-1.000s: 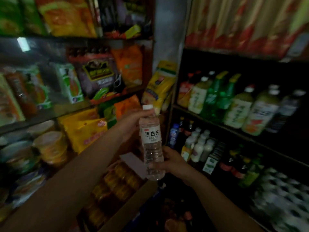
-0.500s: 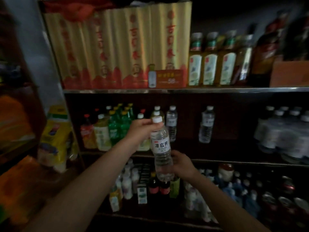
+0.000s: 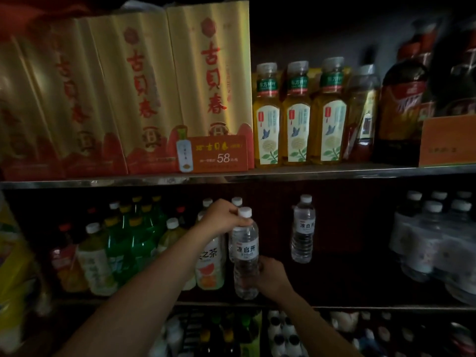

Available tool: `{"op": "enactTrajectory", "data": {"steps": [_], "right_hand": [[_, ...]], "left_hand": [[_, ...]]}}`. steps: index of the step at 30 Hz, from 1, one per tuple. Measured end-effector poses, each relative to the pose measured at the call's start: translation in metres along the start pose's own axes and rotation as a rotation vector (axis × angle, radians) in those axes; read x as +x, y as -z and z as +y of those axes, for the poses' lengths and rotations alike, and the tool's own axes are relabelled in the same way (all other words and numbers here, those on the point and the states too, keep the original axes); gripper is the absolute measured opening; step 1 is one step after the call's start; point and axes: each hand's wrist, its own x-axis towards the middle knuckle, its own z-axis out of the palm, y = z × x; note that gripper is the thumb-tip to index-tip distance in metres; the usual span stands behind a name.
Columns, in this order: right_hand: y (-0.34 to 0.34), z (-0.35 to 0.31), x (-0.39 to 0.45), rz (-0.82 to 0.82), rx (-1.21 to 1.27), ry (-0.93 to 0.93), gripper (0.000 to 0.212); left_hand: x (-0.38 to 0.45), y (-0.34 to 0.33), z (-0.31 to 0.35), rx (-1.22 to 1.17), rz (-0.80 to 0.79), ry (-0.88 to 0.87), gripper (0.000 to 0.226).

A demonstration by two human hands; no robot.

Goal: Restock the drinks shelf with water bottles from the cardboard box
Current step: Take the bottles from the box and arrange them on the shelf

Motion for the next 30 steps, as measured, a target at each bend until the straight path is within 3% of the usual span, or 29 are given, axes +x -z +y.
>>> {"op": "enactTrajectory", "data": {"steps": [6,11,15,16,18,20,21,23,25,27,30], "right_hand": [[-0.012,0.012,0.032,0.004,0.035,-0.037,0.053],[-0.022,0.014,0.048,-0.019,-0.069,-0.064,0.034],[-0.026,0.022,0.055,0.066,0.082,-0.112,0.057],[-0.02,0.024,0.052,0.115,0.073,-0.097,0.054],[0.0,0.032,0.042,0.421,-0.117,-0.045,0.048],[0.028,0.047,0.038,0.805,-0.217,-0.007,0.063],[0.043,0.055,0.041,0.912,-0.208,-0.039,0.075],[0.069,0.073,0.053,0.85,-0.085,-0.186,0.096],[0.084,0.086,0.068,0.607,0.143,-0.249,0.102],[0.087,0.094,0.079,0.437,0.237,-0.26,0.089],[0.084,0.1,0.085,0.447,0.125,-0.26,0.073]], "left_hand": [[0.032,0.0,-0.008,0.167,0.0,-0.004,0.023],[0.052,-0.011,-0.022,0.366,0.022,0.002,0.024],[0.066,-0.014,-0.031,0.475,0.082,-0.003,0.02],[0.068,-0.014,-0.033,0.482,0.088,-0.002,0.02],[0.072,-0.011,-0.035,0.492,0.092,0.015,0.018],[0.073,-0.01,-0.037,0.488,0.085,0.028,0.018],[0.073,-0.01,-0.036,0.48,0.083,0.036,0.02],[0.074,-0.008,-0.035,0.461,0.106,0.042,0.026],[0.073,-0.007,-0.037,0.445,0.137,0.021,0.021],[0.073,-0.008,-0.04,0.449,0.15,-0.022,0.016],[0.072,-0.007,-0.044,0.414,0.135,-0.047,0.022]]}}
